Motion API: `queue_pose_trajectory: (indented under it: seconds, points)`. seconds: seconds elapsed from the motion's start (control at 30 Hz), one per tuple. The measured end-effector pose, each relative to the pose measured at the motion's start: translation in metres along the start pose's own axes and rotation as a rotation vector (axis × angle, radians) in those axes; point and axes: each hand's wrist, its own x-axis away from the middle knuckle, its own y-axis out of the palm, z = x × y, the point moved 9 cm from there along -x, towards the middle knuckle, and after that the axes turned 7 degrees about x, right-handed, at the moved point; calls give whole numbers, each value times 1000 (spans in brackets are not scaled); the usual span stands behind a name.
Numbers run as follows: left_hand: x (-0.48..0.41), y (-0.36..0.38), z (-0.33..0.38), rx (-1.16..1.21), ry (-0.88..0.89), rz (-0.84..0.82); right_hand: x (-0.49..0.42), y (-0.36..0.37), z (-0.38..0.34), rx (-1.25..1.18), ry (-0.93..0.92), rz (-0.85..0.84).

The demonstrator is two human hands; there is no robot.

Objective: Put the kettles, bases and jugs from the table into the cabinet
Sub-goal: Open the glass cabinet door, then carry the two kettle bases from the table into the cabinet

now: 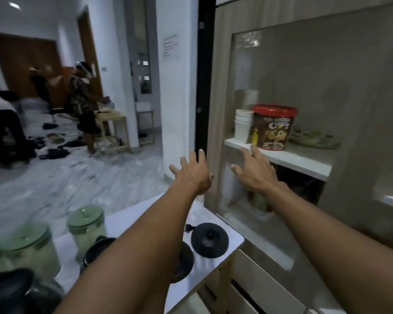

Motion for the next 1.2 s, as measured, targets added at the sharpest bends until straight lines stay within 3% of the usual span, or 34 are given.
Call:
queue_pose_trajectory:
  seconds: [0.27,0.4,0.63,0.73,1.0,1.2]
  points:
    - [18,107,-122,116,-524,-32,-32,177,-34,2,-335,-356]
    - [46,186,-160,132,-684,-129,-23,278,-11,31,-318,-612]
    - [69,295,-208,177,-860,-256,-2,391,48,111,-200,-790]
    - [79,318,-210,177,-877,-171,3,414,57,95,-209,-784]
    - [76,306,-209,273,-888,178,5,410,52,-57,-181,-540]
    - [84,298,-199,273,-910,233,12,395,49,-124,-162,-530]
